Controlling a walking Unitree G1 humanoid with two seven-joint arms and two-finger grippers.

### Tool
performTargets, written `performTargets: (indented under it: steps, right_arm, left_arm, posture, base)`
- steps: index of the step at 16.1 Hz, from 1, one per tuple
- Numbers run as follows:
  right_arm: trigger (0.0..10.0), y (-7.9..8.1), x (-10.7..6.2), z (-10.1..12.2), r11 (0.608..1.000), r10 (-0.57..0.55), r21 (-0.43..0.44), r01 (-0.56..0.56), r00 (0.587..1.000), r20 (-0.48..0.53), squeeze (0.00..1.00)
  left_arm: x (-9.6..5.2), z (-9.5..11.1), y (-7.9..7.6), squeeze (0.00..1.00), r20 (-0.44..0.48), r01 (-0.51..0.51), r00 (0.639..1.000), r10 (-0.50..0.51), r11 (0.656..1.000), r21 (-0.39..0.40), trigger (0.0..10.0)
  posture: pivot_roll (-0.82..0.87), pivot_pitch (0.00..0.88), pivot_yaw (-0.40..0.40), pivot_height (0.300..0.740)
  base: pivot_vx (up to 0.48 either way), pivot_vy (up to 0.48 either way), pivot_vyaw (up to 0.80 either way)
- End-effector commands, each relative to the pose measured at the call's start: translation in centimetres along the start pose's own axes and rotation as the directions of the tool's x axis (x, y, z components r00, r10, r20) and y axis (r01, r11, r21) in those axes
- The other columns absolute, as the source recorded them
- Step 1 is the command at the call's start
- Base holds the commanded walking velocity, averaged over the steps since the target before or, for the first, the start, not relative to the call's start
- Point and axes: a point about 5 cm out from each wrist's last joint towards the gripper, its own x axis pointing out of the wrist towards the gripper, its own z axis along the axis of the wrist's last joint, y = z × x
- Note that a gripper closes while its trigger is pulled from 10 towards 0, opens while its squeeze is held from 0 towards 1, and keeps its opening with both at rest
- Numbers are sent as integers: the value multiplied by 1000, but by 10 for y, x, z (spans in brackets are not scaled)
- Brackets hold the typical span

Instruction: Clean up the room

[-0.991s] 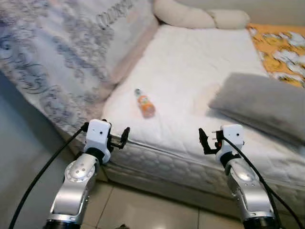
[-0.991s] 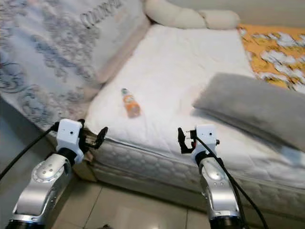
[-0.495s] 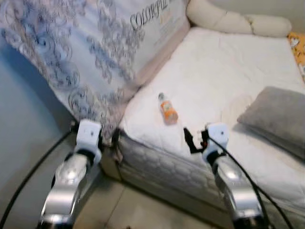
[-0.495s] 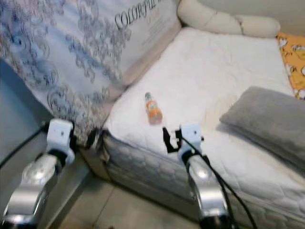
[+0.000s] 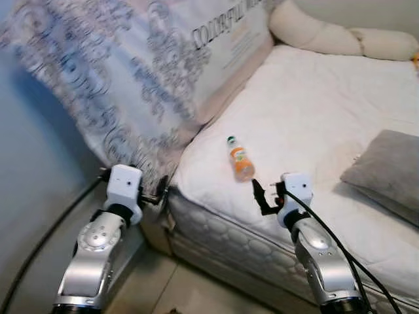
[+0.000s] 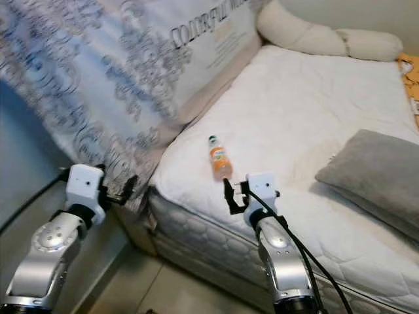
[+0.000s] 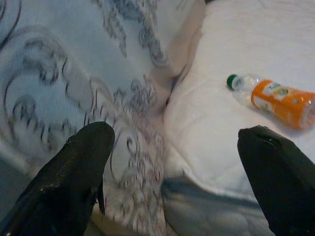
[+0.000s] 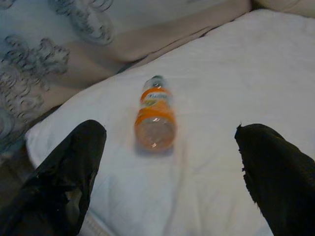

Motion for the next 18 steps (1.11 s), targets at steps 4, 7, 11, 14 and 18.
performTargets:
  steps: [4, 7, 11, 14, 18]
  right_arm:
    - [10000, -8, -2, 1, 1000, -31, -5, 31, 999, 12, 0]
    - [10000, -8, -2, 1, 1000, -30, -1, 30, 999, 11, 0]
    - [10000, -8, -1, 1, 999, -33, 5, 33, 999, 15, 0]
    - [10000, -8, 0, 2, 999, -34, 4, 33, 999, 18, 0]
    - [10000, -9, 2, 5, 999, -33, 4, 33, 999, 25, 0]
  left_arm:
    - [1, 3, -3, 0, 13, 18, 1000, -18, 1000, 9, 10000]
    - [0, 3, -3, 0, 13, 16, 1000, -17, 1000, 11, 10000]
    - [1, 4, -1, 0, 15, 15, 1000, -15, 1000, 14, 10000]
    - [1, 4, -1, 0, 16, 17, 1000, -17, 1000, 14, 10000]
    - [2, 5, -1, 0, 19, 18, 1000, -18, 1000, 15, 10000]
  posture:
    - [71, 0, 49, 740]
    - [72, 0, 50, 740]
    - [73, 0, 51, 740]
    - [72, 0, 52, 740]
    - [72, 0, 50, 740]
  base:
    - [303, 0, 0]
    - [303, 0, 0]
    - [302, 0, 0]
    - [300, 0, 0]
    - [297, 0, 0]
